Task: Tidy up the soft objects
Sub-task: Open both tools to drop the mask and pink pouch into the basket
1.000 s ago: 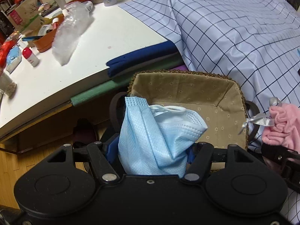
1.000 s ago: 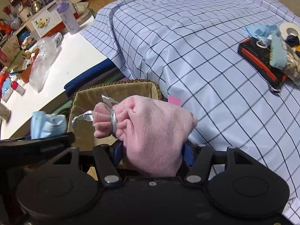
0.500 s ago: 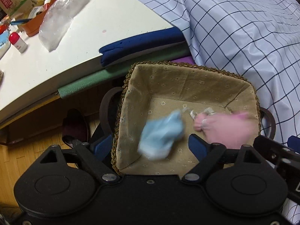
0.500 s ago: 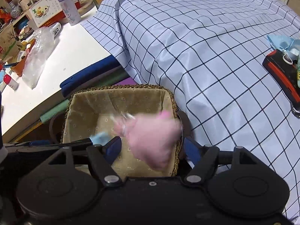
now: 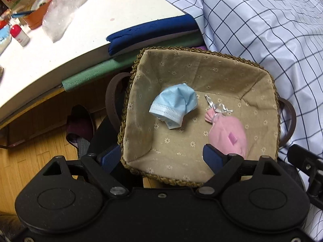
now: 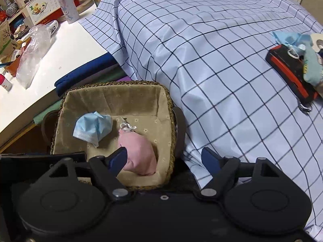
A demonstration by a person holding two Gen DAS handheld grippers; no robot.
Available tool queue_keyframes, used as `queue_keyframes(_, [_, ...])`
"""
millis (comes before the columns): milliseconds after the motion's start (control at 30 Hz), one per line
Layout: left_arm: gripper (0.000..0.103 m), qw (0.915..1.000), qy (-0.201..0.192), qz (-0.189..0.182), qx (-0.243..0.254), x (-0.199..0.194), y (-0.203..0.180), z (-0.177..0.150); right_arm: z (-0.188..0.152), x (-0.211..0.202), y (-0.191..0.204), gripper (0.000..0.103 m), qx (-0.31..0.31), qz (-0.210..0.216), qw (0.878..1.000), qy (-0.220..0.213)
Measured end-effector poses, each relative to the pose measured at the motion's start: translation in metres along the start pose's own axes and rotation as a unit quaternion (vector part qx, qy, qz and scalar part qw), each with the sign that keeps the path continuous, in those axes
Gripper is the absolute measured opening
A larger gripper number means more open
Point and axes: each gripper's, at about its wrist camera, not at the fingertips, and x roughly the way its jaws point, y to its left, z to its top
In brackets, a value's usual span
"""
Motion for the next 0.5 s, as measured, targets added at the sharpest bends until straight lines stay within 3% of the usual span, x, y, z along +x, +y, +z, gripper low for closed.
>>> queue_keyframes(133, [0.085,0.9998,-0.015,0.011,0.011,-0.01,-0.005,-0.009,-0.007,-0.01,-0.007,0.09,0.007,-0.002,1.0,-0.006])
queue_keyframes(233, [0.085,0.9996,-0.018,0.01,0.016,-0.016,-0.008,-0.015,-0.013,-0.017,-0.013,0.101,0.018,0.001,1.0,-0.009])
queue_keyframes(500, [0.085,0.9991,-0.031,0.001,0.028,-0.036,-0.018,-0.035,-0.029,-0.031,-0.027,0.102,0.035,-0.006,0.999,-0.013])
